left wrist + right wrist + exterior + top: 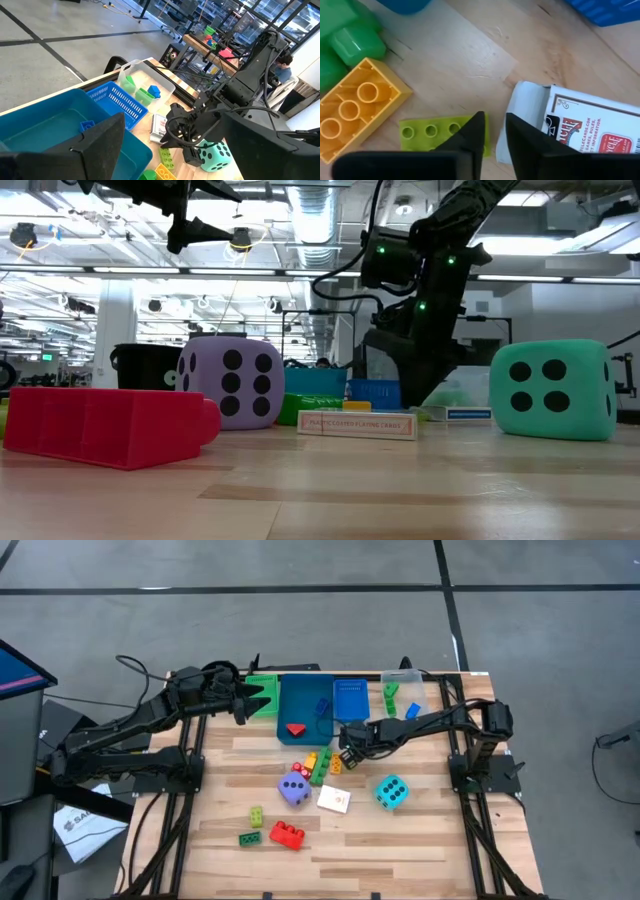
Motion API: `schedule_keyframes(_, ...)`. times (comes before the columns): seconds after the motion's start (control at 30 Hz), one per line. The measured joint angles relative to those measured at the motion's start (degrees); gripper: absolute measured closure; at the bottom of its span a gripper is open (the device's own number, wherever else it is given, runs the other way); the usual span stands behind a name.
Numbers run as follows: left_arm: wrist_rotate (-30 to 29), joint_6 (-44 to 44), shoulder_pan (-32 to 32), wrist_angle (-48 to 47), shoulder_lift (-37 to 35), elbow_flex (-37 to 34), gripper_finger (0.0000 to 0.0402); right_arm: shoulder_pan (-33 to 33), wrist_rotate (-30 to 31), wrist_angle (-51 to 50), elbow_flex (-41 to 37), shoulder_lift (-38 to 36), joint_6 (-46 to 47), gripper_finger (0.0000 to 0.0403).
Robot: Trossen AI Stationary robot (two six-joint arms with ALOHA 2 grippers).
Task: Pick & Place Toys
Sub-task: Put the blue game card into the green bin
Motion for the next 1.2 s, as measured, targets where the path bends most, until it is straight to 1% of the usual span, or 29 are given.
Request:
schedule_keyframes(0.1, 0.02, 0.0, -0.01, -0.02, 0.0, 0.01, 0.0078, 0.02, 0.04, -0.18, 0.25, 0.98, 0.04, 0.0356)
schedule_keyframes(0.27, 0.0, 0.0, -0.01, -0.02, 0.0, 0.0, 0.0078, 0.02, -2.04, -0.36, 0.33, 2.17, 0.04, 0.0397)
schedule_keyframes(0.47, 0.0, 0.0, 0.02, -0.02, 0.0, 0.0, 0.0078, -0.5, -2.43, -0.5, 0.12, 0.81, 0.6, 0.0401)
schedule_keyframes(0.63, 0.0, 0.28, -0.01, -0.02, 0.0, 0.0, 0.0078, -1.53, -3.07, -3.01, 1.33, 0.04, 0.03, 0.0402)
schedule_keyframes(0.87, 0.0, 0.33, 0.01, -0.02, 0.0, 0.0, 0.0078, -1.86, -2.76, -8.34, 7.11, -0.01, -2.13, 0.0402)
schedule_keyframes(1.07, 0.0, 0.37, -0.01, -0.02, 0.0, 0.0, 0.0078, -1.84, -2.28, -12.12, 14.1, -0.12, -4.59, 0.0402)
schedule_keyframes(1.2, 0.0, 0.42, -0.01, -0.02, 0.0, 0.0, 0.0078, -1.97, 0.35, -13.68, 16.96, -0.27, -7.46, 0.0402)
